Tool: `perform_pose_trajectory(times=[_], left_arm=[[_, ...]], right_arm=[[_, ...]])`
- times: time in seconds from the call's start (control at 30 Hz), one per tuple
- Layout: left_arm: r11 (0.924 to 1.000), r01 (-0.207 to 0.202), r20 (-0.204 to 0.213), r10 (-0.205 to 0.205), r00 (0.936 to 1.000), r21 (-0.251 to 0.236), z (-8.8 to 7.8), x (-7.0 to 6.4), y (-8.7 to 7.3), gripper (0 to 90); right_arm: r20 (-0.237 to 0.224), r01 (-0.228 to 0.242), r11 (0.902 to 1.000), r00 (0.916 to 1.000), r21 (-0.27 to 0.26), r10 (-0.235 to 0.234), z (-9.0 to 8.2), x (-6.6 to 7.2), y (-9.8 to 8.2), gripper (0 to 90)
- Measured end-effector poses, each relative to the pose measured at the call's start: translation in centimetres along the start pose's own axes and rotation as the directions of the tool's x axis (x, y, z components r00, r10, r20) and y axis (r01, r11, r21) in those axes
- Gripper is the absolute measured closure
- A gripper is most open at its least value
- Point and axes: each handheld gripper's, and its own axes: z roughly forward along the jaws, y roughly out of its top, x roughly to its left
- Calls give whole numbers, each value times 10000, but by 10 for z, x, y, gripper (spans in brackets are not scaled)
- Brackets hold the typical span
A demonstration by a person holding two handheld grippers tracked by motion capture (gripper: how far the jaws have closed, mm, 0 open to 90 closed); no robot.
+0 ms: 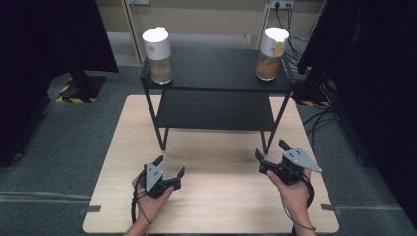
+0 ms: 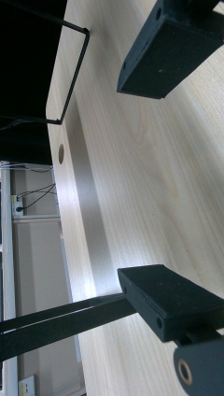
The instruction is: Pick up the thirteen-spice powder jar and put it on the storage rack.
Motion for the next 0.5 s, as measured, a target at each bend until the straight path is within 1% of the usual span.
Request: perform_pose_trajectory(times=[0.5], left_arm=[[10000,-6,-4,6,10000,-3,0,0,0,97]], right_arm=[[1,-188,9990,9998,396,188,-2,-1,-23,75]])
